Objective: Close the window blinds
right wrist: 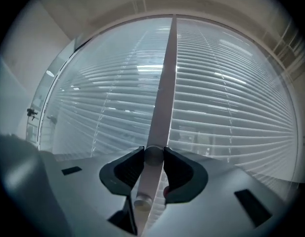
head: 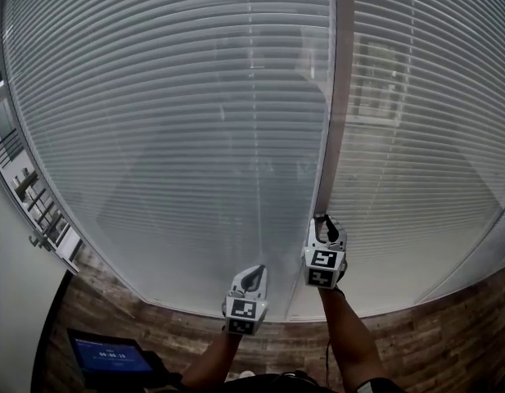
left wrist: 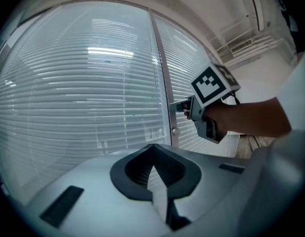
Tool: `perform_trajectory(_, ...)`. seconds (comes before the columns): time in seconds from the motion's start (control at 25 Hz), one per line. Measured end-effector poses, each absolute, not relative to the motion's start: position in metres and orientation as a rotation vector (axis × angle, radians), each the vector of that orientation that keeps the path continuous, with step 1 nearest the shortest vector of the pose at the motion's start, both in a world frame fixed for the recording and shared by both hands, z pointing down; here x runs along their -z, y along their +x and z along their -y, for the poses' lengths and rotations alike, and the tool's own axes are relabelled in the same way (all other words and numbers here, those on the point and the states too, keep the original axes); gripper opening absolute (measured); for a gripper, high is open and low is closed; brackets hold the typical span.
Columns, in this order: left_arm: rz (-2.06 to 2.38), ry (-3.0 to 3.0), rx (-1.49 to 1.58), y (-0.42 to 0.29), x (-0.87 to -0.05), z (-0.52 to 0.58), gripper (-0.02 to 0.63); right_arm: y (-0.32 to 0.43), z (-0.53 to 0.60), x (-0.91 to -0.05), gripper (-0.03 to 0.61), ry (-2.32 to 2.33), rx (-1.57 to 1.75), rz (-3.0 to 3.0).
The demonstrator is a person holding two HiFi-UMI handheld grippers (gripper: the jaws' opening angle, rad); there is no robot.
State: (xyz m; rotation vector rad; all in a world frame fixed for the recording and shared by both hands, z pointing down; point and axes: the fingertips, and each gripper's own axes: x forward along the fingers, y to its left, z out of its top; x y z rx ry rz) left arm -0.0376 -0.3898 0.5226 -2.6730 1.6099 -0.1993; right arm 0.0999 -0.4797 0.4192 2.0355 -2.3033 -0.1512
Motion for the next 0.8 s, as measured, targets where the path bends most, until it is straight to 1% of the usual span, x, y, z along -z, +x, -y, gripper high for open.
perform_trajectory(0.24, -1.625, -2.671, 0.194, -0.041, -0.525, 0.392, 0.0, 0.106, 0.487, -0.426, 0.127, 1.871, 0.585, 2.018)
perform_trajectory(0.36, -1.624, -2.675, 0.191, -0.04, -0.524, 0.391, 0.0, 0.103, 0.486, -0.43, 0.127, 1.779, 0.727, 1.894)
perform_trajectory(0.68, -1.625, -2.666, 0.195, -0.044, -0.523, 0.392, 0.0, 0.105, 0.488, -0.435, 0.127, 1.674, 0.902, 1.715)
perform_trajectory(0.8, -1.644, -2.662, 0.182, -0.052, -0.522, 0.394, 0.0, 0.108, 0.483, -0.434, 0.127, 1.715, 0.852, 1.788)
